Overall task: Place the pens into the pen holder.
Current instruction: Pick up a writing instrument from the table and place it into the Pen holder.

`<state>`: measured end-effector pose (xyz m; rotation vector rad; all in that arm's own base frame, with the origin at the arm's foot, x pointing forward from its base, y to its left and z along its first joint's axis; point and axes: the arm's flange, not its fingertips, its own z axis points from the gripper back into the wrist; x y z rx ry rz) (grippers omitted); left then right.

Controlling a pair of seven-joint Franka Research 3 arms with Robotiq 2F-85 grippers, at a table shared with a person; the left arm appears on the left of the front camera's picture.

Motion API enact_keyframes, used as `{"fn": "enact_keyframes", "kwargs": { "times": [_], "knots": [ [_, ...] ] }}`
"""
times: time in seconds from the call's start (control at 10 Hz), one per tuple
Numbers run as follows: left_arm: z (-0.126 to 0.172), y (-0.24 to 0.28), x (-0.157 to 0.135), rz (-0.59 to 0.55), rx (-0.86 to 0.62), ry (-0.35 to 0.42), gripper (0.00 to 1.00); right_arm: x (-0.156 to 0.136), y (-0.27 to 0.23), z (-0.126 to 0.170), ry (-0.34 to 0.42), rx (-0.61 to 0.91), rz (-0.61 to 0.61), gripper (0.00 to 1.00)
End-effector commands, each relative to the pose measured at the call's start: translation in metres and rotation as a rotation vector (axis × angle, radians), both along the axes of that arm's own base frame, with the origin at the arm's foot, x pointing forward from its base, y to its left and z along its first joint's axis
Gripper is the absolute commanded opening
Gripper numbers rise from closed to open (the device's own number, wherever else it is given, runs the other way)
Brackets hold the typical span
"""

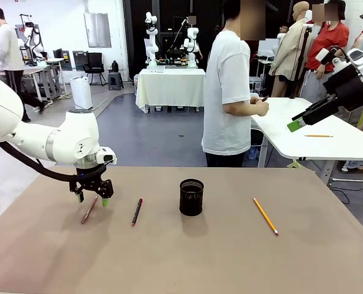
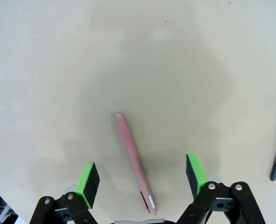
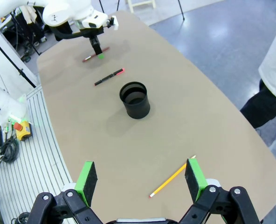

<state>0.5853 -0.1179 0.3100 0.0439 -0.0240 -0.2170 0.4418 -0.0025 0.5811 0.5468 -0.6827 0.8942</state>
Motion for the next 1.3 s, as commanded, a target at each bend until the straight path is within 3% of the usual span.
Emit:
{"fn": "enact_keyframes", "kwargs": {
  "times": [0.0,0.4,1.0,1.2],
  "knots": [
    [-0.003,0.005,0.001,0.012,-0.016,0.0,0.75,0.0,0.001,0.001,-0.005,0.008,0.004,1.0],
    [-0.002,0.007,0.0,0.033,-0.014,0.007,0.0,0.0,0.001,0.001,-0.005,0.008,0.004,1.0],
    [0.001,0.01,-0.003,0.04,-0.008,0.01,0.0,0.0,0.001,0.001,-0.005,0.008,0.004,1.0],
    [0.007,0.015,-0.006,-0.067,-0.13,0.079,0.0,0.0,0.001,0.001,-0.005,0.008,0.004,1.0]
  ]
}}
